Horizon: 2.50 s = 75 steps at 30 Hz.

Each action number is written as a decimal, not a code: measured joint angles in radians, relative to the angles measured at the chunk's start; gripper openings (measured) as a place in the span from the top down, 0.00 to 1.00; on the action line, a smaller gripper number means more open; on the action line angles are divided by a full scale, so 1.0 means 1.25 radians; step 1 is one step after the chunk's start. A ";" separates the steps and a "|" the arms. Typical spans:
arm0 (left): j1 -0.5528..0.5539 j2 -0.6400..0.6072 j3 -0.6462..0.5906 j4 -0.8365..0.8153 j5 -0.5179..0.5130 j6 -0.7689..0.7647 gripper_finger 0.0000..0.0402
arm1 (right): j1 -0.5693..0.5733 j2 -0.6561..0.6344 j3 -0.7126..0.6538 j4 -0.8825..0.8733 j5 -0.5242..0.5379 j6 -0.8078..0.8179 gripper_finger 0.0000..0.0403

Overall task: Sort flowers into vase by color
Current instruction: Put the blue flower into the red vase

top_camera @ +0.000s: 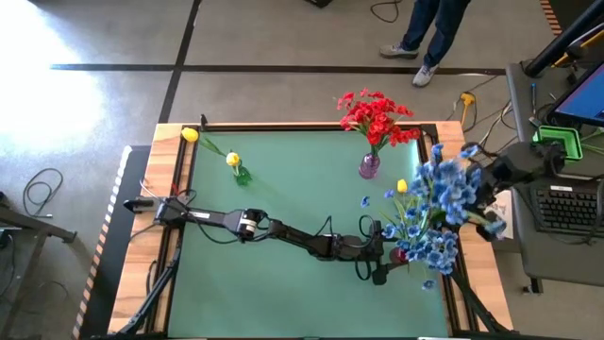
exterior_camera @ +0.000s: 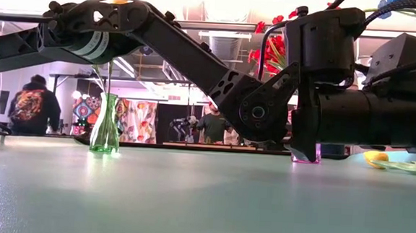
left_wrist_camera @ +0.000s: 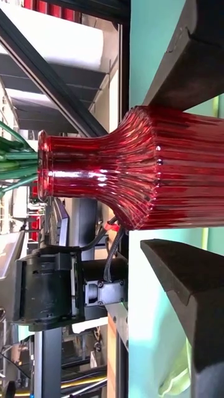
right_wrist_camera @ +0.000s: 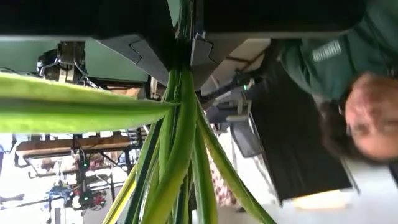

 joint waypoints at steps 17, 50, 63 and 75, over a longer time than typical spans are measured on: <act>0.000 0.000 0.000 -0.009 0.000 0.000 0.23 | 0.175 -0.022 -0.109 -0.001 0.189 -0.108 0.94; 0.000 0.001 0.000 -0.009 0.000 0.004 0.23 | 0.191 -0.077 -0.109 -0.092 0.231 -0.061 0.94; 0.000 0.001 0.000 -0.010 -0.001 0.004 0.23 | 0.191 -0.077 -0.146 -0.092 0.229 -0.043 0.94; 0.000 0.001 0.000 -0.011 -0.001 0.004 0.23 | 0.191 -0.077 -0.170 -0.091 0.223 -0.043 0.94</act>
